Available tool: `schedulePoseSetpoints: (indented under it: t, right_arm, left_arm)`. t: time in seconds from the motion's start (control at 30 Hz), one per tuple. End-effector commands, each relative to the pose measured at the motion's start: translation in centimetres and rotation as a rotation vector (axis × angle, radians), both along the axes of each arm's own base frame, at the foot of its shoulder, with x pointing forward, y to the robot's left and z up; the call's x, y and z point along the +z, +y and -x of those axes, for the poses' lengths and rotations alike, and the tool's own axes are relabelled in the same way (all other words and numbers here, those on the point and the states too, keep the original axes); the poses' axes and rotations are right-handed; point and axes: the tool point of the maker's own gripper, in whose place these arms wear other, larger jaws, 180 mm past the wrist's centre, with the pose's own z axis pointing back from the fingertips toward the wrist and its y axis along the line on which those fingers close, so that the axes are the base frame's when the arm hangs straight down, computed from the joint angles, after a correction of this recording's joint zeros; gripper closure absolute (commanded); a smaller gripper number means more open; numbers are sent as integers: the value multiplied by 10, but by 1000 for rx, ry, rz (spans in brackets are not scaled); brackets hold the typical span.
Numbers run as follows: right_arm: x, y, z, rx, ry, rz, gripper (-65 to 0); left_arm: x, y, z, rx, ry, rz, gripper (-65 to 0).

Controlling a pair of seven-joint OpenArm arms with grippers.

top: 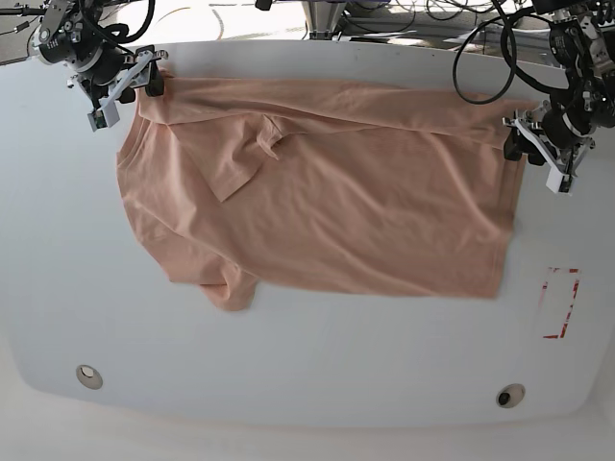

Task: Fold the T-shirt properly
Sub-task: 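Open both grippers and regrasp the shirt edge with the left gripper, then pull the shirt edges apart with both grippers to smooth it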

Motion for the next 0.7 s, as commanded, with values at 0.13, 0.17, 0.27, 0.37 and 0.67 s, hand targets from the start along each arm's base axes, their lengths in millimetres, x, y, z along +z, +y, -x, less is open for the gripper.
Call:
schedulePoseSetpoints:
  t: [0.13,0.17,0.27,0.37,0.67]
  right_arm:
    - [-12,-18,-1,-19,30,-2,-319]
    - [-11,-20,-1,-17,30,3,-319]
    - [-11,-20,-2,-16,28,4,-319]
    - [-11,-21,-1,-17,32,5,-319]
    - [-18,-19,0,49,76,16,-320]
  left_arm:
    - [1,-4,-15,-28,-14,18,-281]
    - [-1,-5,-15,-30,-8,19,-281]
    - [-2,-4,-14,-28,-3,20,-281]
    - [-5,-2,-12,-26,8,6,-281]
    - [-27,6,-1,-6,88,-78,-281]
